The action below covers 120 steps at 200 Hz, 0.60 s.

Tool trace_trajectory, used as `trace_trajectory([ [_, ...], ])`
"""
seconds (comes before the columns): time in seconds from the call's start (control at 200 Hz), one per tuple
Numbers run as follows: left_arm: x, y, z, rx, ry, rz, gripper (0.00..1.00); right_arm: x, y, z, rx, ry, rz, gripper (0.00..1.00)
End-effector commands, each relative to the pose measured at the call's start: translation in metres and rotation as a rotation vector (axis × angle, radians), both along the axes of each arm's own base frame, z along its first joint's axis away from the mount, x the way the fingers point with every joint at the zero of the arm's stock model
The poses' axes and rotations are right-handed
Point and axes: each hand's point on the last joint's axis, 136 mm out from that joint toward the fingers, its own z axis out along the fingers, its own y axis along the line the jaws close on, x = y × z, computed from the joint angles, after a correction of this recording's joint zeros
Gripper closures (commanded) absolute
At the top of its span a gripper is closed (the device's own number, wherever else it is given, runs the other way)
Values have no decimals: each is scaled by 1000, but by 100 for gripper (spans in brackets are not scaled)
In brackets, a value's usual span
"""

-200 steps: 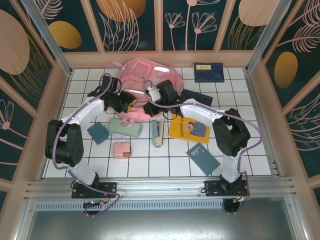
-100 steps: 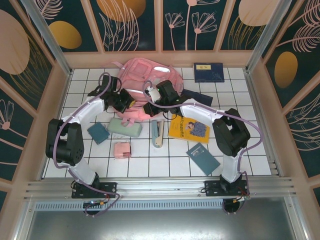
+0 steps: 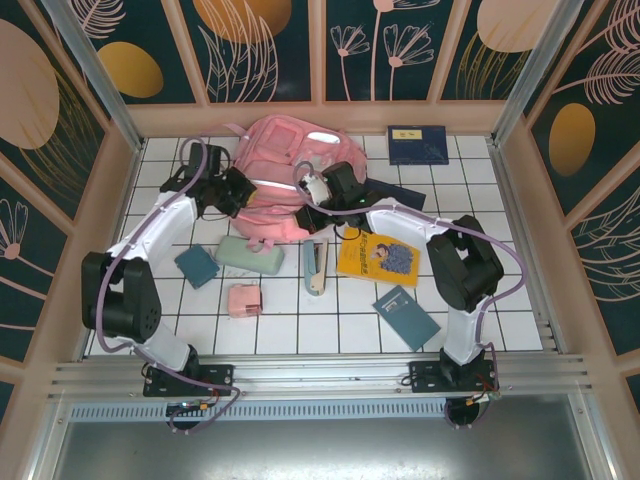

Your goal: Pack the student bag

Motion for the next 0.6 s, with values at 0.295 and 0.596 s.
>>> trace_trajectory([
  [0.295,-11,0,1,-6,-10,-36,82,6,-4,36,69,-62,18,100],
  [0.596,-35,-43,-16,-80,68,-110,56,5,6,48,82,-76,34,100],
])
